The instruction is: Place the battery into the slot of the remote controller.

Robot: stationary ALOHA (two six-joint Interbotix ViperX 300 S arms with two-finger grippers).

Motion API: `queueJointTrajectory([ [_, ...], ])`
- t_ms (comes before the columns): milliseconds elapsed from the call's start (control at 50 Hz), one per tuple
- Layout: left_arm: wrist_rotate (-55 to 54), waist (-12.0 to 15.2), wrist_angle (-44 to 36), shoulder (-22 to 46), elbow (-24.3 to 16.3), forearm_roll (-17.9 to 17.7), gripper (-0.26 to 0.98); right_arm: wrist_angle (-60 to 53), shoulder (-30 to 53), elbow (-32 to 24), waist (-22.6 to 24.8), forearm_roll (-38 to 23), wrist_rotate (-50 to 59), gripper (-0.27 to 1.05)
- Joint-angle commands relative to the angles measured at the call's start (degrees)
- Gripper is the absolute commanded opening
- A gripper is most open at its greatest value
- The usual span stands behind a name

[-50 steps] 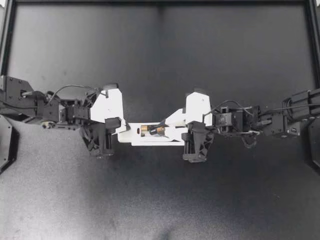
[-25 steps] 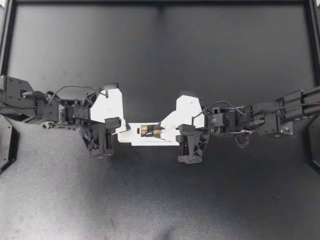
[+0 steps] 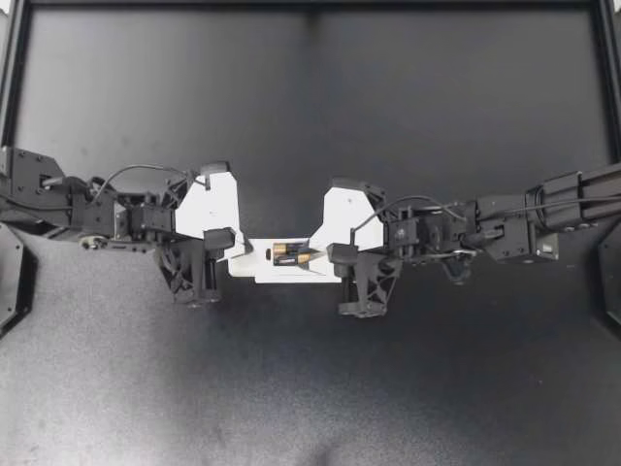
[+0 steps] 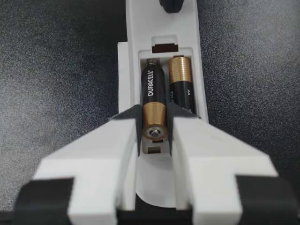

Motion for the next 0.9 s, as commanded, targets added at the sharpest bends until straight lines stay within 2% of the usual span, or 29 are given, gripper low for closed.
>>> queueJointTrajectory([
  [0,0.00,0.18,0.26,-0.62,-0.18,-0.09,-0.16,0.35,-1.85,-0.97,0.26,0.00,0.18,0.17],
  [240,-0.09,0.18,0.18,-0.62,-0.09,-0.09,-0.16,0.44,-3.69,-1.14,0.35,0.09,0.88,0.38],
  [460,-0.09,0.18,0.09,-0.62,0.00,-0.09,-0.16,-1.32,-7.56,-0.18,0.44,4.31,8.53,0.39],
  [560,-0.09,0.18,0.18,-0.62,0.00,-0.09,-0.16,-2.81,-9.49,1.49,0.35,7.82,18.72,0.39],
  [700,-0.09,0.18,0.18,-0.70,0.00,-0.09,-0.16,-3.60,-10.90,4.04,0.44,8.70,35.42,0.36],
  [880,-0.09,0.18,0.18,-0.70,0.00,-0.09,-0.16,-3.25,-12.92,7.21,0.44,7.82,55.46,0.22],
])
